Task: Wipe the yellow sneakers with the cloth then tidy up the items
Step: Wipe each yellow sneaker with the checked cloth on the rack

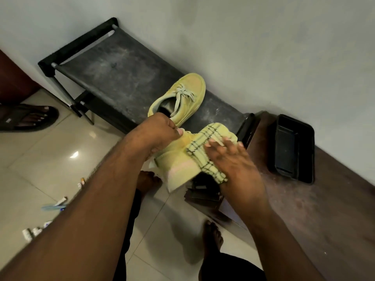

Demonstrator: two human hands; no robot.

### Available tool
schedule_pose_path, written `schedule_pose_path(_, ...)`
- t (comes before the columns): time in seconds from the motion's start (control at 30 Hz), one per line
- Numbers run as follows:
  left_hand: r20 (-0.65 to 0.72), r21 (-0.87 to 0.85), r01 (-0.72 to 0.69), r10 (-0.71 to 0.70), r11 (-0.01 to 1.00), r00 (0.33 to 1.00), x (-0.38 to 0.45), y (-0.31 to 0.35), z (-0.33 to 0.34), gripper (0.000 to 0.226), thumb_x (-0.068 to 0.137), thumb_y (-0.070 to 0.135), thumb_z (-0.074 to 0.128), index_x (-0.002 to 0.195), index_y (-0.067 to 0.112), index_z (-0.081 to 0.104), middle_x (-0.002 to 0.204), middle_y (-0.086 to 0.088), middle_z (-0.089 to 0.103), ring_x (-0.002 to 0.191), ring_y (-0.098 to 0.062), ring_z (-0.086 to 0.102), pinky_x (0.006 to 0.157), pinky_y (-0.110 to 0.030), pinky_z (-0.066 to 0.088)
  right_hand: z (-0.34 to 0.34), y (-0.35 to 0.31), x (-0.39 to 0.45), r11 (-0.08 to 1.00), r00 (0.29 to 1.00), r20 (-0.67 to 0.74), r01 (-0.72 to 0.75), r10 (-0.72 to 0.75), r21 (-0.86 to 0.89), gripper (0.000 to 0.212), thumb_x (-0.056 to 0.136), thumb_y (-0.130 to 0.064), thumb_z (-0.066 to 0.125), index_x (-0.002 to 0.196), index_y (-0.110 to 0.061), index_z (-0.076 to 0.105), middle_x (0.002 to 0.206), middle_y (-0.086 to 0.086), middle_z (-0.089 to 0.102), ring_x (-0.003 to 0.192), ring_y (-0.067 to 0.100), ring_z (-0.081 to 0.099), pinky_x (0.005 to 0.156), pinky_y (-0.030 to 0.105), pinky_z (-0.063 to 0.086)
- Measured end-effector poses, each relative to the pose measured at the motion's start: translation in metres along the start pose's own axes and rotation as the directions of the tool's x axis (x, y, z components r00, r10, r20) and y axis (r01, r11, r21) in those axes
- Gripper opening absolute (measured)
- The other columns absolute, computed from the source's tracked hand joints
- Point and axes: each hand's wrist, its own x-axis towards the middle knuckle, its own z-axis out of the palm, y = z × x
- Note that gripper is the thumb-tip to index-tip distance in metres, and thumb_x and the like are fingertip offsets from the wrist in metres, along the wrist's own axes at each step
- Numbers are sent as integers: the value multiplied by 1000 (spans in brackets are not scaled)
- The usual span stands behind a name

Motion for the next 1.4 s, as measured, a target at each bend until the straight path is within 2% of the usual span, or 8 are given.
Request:
schedule_pose_path(0.13, 28, -18, -32, 32, 999, 999, 0, 2, 1, 20, 86, 23, 72, 103, 12, 75, 103, -6, 71, 102, -22, 63, 98, -38, 49, -3, 19, 8, 957, 957, 1, -290, 290, -9, 84, 63, 5, 71, 139, -20, 46, 144, 0, 45, 140, 28, 29, 115, 53, 16)
schedule_pose_path(0.33, 28, 8, -17, 16, 1000, 999, -1, 3, 0, 24, 85, 20, 73, 108, 13, 72, 114, -1, 69, 106, -16, 61, 97, -29, 47, -11, -22, 1, 994, 991, -79, 107, -104, 24, 60, 67, -18, 43, 124, -17, 61, 129, 1, 60, 129, 27, 47, 108, 54, 30)
schedule_pose_path(0.5, 22, 24, -36, 35, 999, 999, -2, 4, 2, 28, 87, 19, 70, 114, 13, 70, 119, -1, 67, 109, -16, 59, 95, -25, 43, -11, -15, 19, 968, 966, -78, -245, 248, 50, 63, 65, 0, 71, 124, -21, 61, 130, 0, 60, 133, 28, 41, 113, 50, 21)
schedule_pose_path(0.67, 46, 36, -39, 37, 999, 998, -1, 3, 1, 16, 91, 16, 65, 103, 13, 75, 102, -2, 72, 99, -18, 64, 95, -35, 52, -3, -41, 19, 996, 961, -274, 41, -20, 74, 34, 71, -5, 62, 102, -14, 73, 107, 2, 70, 113, 31, 56, 99, 51, 40)
schedule_pose_path(0.87, 71, 56, -63, 59, 996, 996, -3, 6, -1, 26, 89, 16, 67, 114, 13, 71, 115, -1, 69, 107, -16, 61, 100, -32, 48, -10, -20, 28, 984, 950, -256, -173, 181, 53, 41, 67, -15, 49, 98, -22, 73, 100, -7, 69, 104, 22, 52, 91, 41, 34)
schedule_pose_path(1.07, 63, 27, -49, 47, 998, 997, -1, 3, 1, 24, 88, 3, 60, 103, 14, 76, 98, -2, 74, 94, -18, 66, 84, -30, 56, -6, -51, 24, 991, 936, -339, 118, -90, 62, 25, 65, -7, 66, 86, -18, 74, 95, -6, 70, 101, 21, 50, 90, 41, 30)
schedule_pose_path(1.27, 78, 51, -75, 71, 996, 994, -5, 6, -1, 23, 88, 15, 68, 111, 15, 73, 111, 1, 71, 104, -17, 63, 98, -31, 49, -12, -14, 30, 973, 938, -261, -220, 230, 70, 35, 62, -13, 60, 92, -26, 74, 97, -12, 68, 104, 17, 42, 90, 44, 26)
schedule_pose_path(1.4, 71, 30, -55, 53, 998, 996, -4, 6, 0, 21, 89, 7, 63, 105, 15, 76, 100, -1, 73, 92, -14, 63, 85, -29, 53, -11, -45, 27, 998, 946, -324, 34, -17, 47, 26, 66, -11, 64, 87, -22, 74, 95, -9, 69, 102, 19, 48, 92, 42, 25)
